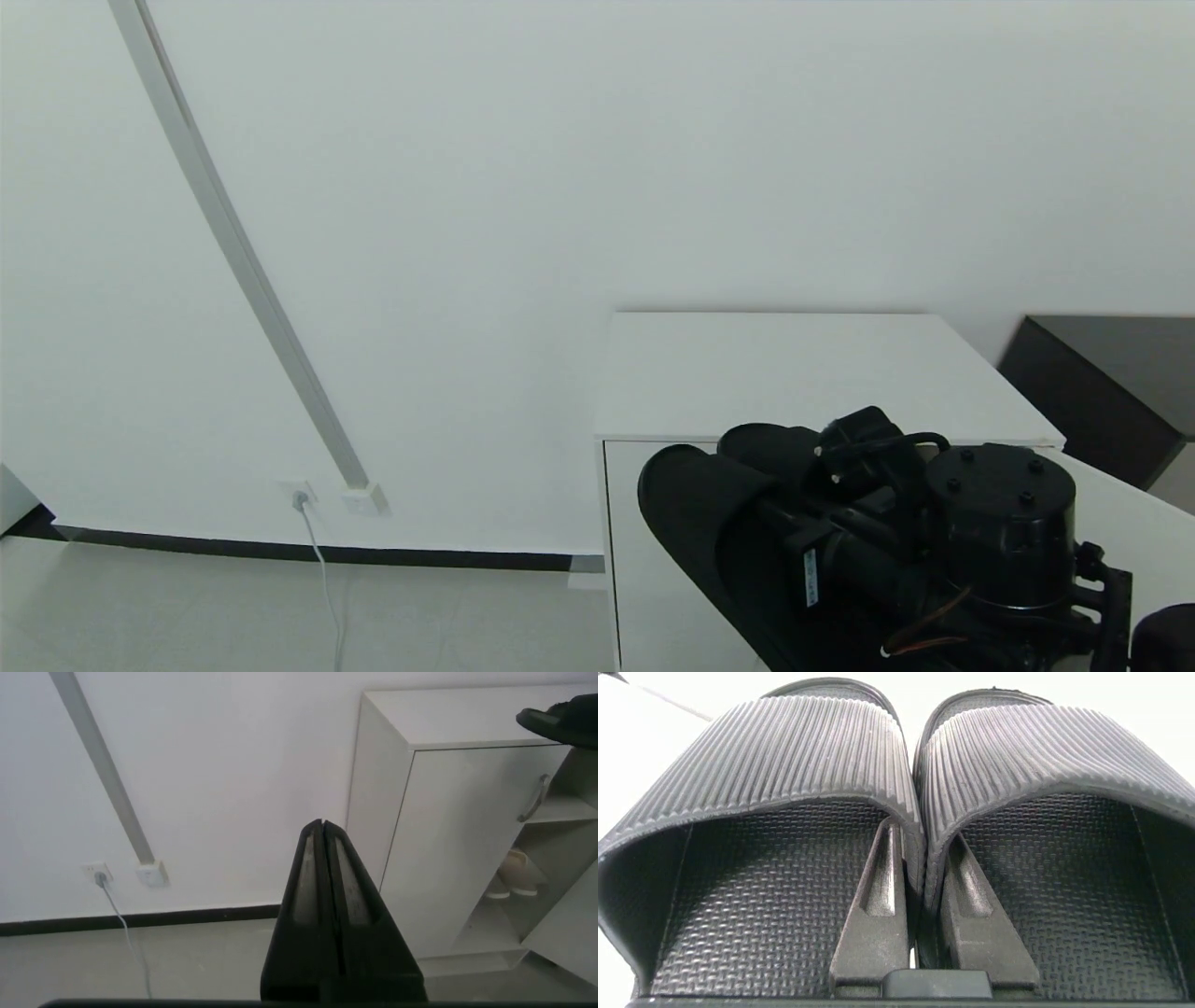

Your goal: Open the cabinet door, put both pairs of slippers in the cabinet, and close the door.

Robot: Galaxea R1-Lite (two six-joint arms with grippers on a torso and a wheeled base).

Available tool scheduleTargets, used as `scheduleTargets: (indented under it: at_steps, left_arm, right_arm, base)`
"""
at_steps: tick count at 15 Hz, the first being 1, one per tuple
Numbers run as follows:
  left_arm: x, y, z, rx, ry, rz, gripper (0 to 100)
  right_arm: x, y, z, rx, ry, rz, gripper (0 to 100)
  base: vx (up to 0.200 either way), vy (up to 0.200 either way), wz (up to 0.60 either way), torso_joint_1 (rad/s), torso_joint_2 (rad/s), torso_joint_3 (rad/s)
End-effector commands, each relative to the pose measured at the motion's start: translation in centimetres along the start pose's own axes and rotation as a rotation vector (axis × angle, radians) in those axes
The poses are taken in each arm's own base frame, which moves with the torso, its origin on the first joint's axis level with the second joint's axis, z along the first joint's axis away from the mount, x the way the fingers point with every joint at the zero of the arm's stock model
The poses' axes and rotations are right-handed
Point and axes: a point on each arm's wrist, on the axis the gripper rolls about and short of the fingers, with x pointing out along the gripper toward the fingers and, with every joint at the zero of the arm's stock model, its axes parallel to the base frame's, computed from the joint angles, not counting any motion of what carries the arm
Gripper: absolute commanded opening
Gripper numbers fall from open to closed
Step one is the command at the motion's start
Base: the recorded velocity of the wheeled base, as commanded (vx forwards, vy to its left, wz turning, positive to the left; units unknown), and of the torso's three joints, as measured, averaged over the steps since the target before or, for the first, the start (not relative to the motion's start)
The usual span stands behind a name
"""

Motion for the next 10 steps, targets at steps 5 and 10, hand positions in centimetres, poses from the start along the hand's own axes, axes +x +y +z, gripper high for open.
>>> scheduleTargets:
  at_steps: [5, 10]
  left_arm:
    - [0.01, 0.00, 0.00, -0.001, 0.001, 0.000, 0]
    - [0.01, 0.00, 0.00, -0.001, 0.001, 0.000, 0]
  right_arm:
    - [0.07, 0.01, -0.10, -0.001, 0.004, 0.000, 0]
    - [0.09, -0.01, -0.28, -0.003, 0.011, -0.001, 0]
  base:
    - [0.000, -0.160, 0.00, -0.002, 0.00, 0.004]
    - [0.000, -0.200, 0.00, 0.008, 0.00, 0.005]
